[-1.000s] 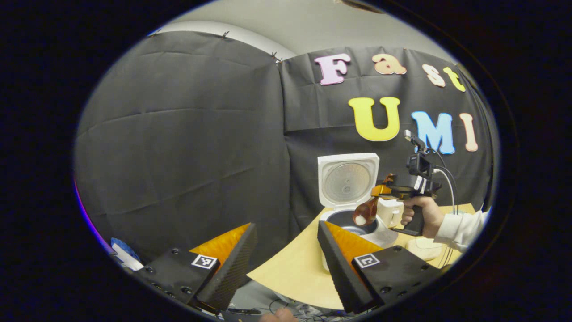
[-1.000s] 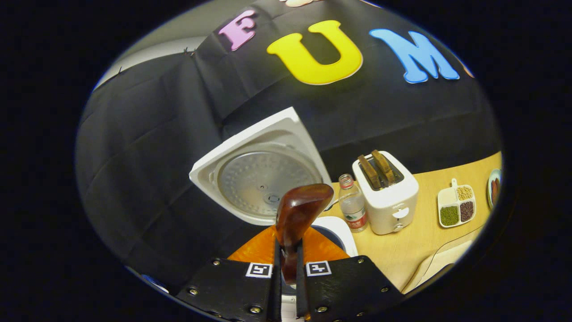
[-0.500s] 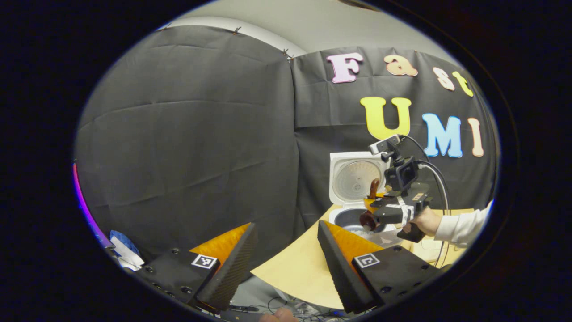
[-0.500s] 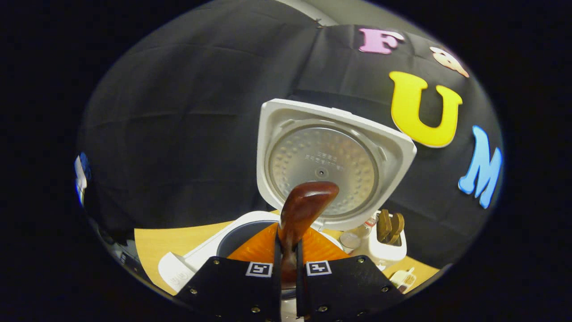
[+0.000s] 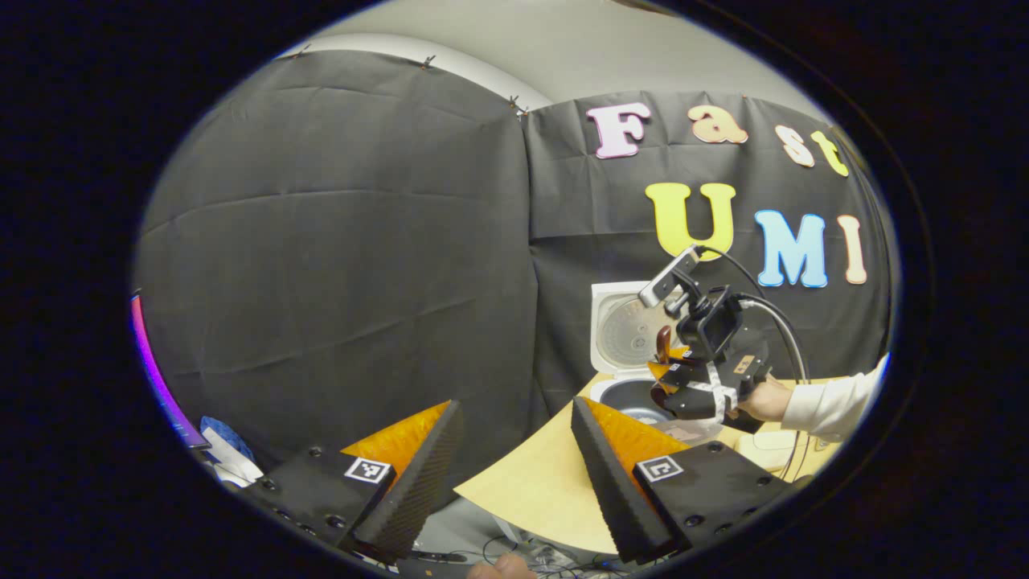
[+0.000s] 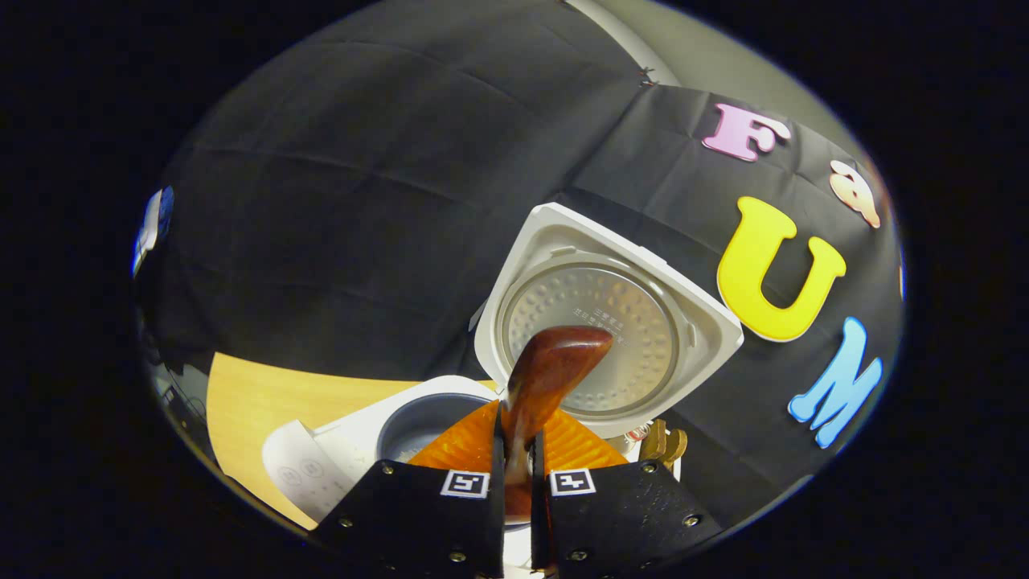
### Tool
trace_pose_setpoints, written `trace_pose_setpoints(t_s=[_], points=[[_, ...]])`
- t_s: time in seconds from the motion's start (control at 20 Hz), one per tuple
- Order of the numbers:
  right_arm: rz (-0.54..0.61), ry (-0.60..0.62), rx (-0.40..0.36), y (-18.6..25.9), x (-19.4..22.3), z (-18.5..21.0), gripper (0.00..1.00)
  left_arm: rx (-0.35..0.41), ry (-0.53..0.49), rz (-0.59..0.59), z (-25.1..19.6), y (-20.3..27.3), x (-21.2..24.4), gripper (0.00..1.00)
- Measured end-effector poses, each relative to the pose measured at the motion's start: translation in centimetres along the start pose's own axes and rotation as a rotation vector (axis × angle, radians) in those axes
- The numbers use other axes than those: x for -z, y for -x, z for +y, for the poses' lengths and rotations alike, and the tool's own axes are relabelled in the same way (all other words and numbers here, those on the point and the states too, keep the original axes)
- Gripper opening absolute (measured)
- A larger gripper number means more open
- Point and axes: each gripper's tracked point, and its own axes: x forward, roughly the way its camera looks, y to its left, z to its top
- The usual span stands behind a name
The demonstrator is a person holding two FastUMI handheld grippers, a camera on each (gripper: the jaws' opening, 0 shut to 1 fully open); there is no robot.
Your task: Close the left gripper, press the button to open the rice cooker; take a wooden spoon from the chopstick holder with the right hand, scoop a spoonful of rice and pour it into the rice cooker, then put the wooden spoon back into the chopstick holder.
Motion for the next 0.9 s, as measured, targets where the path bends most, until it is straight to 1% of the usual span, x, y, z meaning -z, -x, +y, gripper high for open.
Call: trace_pose_setpoints(t_s=[0.1, 0.15, 0.2, 0.3, 0.45, 0.6, 0.7, 0.9], points=[[-0.008, -0.083, 0.02, 1.5, -1.3, -1.3, 0.13, 0.009, 0.0, -0.01, 0.2, 1.1, -0.3, 0.94], [-0.007, -0.105, 0.031, 2.2, -1.6, -1.9, 0.13, 0.015, 0.001, -0.017, 0.4, 1.5, -0.3, 0.96], [-0.005, -0.122, 0.043, 2.9, -1.7, -2.7, 0.13, 0.023, 0.003, -0.024, 0.4, 2.0, -0.4, 0.94], [0.003, -0.181, 0.056, 4.8, -1.8, -3.8, 0.13, 0.043, 0.01, -0.036, 0.4, 2.8, -0.8, 0.95], [0.021, -0.291, 0.092, 8.6, -1.3, -6.0, 0.13, 0.108, 0.033, -0.031, -1.0, 4.0, -0.3, 0.96], [0.046, -0.371, 0.15, 12.9, 0.5, -8.9, 0.13, 0.169, 0.056, -0.051, -2.1, 5.5, -0.3, 0.95], [0.065, -0.447, 0.196, 16.3, 2.4, -11.3, 0.13, 0.217, 0.063, -0.062, -3.3, 6.3, -0.2, 0.95], [0.106, -0.651, 0.334, 24.4, 7.8, -17.4, 0.13, 0.313, 0.109, -0.061, -6.2, 7.2, 0.5, 0.95]])
